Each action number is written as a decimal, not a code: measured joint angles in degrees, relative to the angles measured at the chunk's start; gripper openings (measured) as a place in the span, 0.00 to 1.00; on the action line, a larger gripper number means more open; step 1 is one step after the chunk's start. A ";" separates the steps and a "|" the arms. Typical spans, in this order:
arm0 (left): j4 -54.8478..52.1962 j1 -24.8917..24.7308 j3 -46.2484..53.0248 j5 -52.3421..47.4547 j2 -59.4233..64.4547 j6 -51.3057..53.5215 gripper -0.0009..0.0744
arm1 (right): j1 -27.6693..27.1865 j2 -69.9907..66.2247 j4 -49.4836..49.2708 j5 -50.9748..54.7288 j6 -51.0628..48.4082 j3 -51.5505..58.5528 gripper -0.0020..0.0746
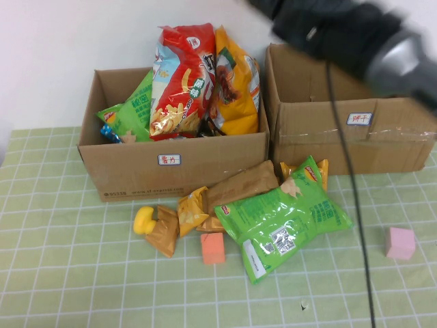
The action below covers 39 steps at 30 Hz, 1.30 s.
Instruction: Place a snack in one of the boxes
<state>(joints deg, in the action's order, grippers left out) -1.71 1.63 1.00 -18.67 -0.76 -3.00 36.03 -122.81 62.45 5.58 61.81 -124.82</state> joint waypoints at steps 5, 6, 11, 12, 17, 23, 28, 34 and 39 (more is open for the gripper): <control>0.00 0.00 0.00 0.00 0.00 0.00 0.01 | 2.65 11.25 0.02 0.18 -0.07 5.88 0.09; 0.00 0.00 0.00 0.00 0.00 0.00 0.01 | 3.35 13.87 0.02 0.51 -0.29 8.22 0.07; 0.00 0.00 0.00 0.00 0.00 0.12 0.01 | 5.89 28.03 0.11 2.34 -3.15 24.89 0.03; 0.00 0.00 0.00 0.00 0.00 0.12 0.01 | 6.25 31.21 0.11 2.34 -3.41 28.82 0.03; 0.00 0.00 0.00 0.00 0.00 0.12 0.01 | 6.82 45.72 0.11 2.34 -3.50 46.56 0.03; 0.00 0.00 0.00 0.00 0.00 0.12 0.01 | 6.82 60.71 -0.10 2.54 -3.50 66.43 0.03; 0.00 0.00 0.00 0.00 0.00 0.12 0.01 | 6.82 71.25 0.03 4.36 -4.02 79.30 0.02; 0.00 0.00 0.00 0.00 0.00 -0.01 0.01 | 6.82 80.32 1.56 1.82 -4.25 91.75 0.02; 0.00 0.00 0.00 0.00 0.00 -0.01 0.01 | 6.91 85.31 1.81 -0.97 -0.67 100.03 0.02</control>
<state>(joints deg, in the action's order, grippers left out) -1.71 1.63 1.00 -18.67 -0.76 -3.02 42.95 -37.50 64.26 4.60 61.15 -24.79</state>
